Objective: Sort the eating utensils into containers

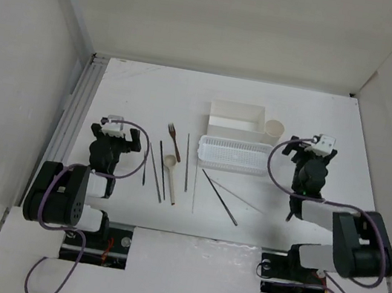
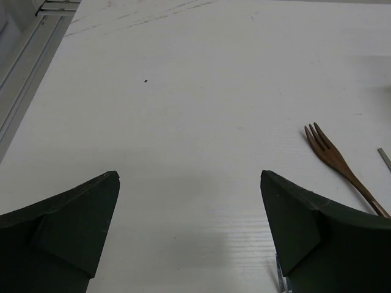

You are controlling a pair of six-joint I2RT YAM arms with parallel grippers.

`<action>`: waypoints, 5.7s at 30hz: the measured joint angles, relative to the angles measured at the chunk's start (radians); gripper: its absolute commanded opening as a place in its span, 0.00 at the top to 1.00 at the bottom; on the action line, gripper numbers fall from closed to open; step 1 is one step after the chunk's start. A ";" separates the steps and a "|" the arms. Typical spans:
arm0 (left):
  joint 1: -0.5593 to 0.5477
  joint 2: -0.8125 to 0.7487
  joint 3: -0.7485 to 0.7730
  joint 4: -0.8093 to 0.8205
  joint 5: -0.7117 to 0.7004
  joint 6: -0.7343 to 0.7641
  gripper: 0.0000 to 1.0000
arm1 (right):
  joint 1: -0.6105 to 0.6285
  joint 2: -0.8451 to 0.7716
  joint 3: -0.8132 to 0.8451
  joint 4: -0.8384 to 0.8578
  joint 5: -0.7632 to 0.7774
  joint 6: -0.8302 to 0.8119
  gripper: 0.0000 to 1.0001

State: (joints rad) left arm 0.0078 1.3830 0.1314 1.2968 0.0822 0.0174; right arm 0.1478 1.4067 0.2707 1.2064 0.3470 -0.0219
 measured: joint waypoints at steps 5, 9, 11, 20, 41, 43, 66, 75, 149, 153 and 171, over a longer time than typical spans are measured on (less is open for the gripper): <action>-0.008 0.000 0.000 0.000 -0.006 0.000 0.00 | 0.051 -0.233 0.274 -0.497 0.077 -0.003 0.00; -0.013 0.000 0.000 0.000 -0.011 0.000 0.00 | 0.130 -0.356 0.606 -0.771 0.201 -0.064 0.00; -0.015 -0.001 0.000 0.000 0.002 0.009 0.00 | 0.174 -0.389 0.727 -0.875 0.306 -0.121 0.00; -0.027 -0.291 0.548 -0.581 0.050 0.145 0.00 | 0.028 -0.335 1.030 -1.607 0.312 0.209 0.22; -0.028 -0.274 0.654 -1.100 -0.057 0.160 0.00 | -0.189 -0.081 0.613 -2.103 -0.193 0.692 0.38; -0.028 -0.275 0.654 -1.100 -0.061 0.160 0.00 | -0.195 -0.047 0.613 -2.103 -0.190 0.701 0.38; -0.028 -0.278 0.655 -1.064 -0.106 0.184 0.00 | -0.246 0.159 0.633 -2.048 -0.084 0.679 1.00; -0.028 -0.270 0.656 -1.078 -0.073 0.190 0.00 | -0.195 -0.066 0.837 -1.949 0.016 0.433 1.00; -0.675 0.078 0.901 -1.714 -0.149 -0.352 0.49 | 0.506 -0.102 0.814 -1.217 0.364 0.162 0.00; -0.650 0.078 0.833 -1.751 -0.139 -0.423 0.41 | 0.507 -0.227 0.774 -1.217 0.367 0.191 0.00; -0.671 0.097 0.693 -1.653 -0.034 -0.512 0.52 | 0.508 -0.364 0.680 -1.215 0.402 0.195 0.00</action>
State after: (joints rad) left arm -0.6632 1.4803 0.8242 -0.3565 0.0486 -0.4942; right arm 0.6559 1.0428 0.9504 -0.0082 0.7494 0.1730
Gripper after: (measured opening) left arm 0.512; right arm 0.999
